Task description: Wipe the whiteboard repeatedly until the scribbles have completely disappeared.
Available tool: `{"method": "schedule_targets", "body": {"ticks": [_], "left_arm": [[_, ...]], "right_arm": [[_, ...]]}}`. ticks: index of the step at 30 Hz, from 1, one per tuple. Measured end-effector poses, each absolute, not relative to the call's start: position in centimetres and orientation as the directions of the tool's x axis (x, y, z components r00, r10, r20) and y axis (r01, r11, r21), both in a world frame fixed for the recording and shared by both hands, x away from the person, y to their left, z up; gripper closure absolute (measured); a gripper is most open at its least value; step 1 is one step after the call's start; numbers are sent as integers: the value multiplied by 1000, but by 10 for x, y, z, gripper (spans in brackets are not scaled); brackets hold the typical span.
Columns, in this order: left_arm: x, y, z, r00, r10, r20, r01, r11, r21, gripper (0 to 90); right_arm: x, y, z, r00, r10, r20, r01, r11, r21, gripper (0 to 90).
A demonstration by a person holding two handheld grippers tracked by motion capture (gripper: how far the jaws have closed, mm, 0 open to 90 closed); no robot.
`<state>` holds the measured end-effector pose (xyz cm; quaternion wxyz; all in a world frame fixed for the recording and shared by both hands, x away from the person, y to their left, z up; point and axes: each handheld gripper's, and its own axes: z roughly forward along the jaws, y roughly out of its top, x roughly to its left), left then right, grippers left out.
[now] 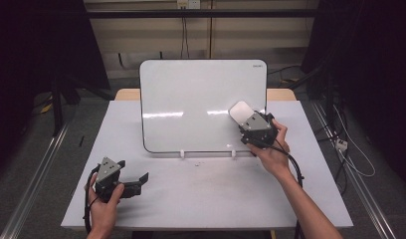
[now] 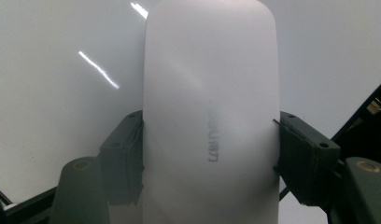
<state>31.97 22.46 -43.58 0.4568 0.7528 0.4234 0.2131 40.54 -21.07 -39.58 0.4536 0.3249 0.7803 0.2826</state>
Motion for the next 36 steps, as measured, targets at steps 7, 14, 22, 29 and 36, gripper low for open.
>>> {"method": "schedule_targets", "body": {"ticks": [7,14,22,29,36], "left_arm": [[320,226,-436,544,836,-72,446,-215,869,51],[320,225,-436,545,835,-71,444,-216,869,52],[321,226,-436,545,835,-76,447,-213,869,52],[320,225,-437,545,835,-75,451,-217,866,52],[320,225,-436,553,830,-70,444,-223,868,52]], "right_arm": [[396,-196,-407,-418,728,-543,248,667,703,315],[391,-181,-414,-439,709,-552,237,684,690,315],[388,-156,-419,-470,664,-582,214,725,654,315],[388,-138,-418,-496,635,-592,202,747,633,315],[393,-128,-415,-518,627,-581,190,747,637,314]]}}
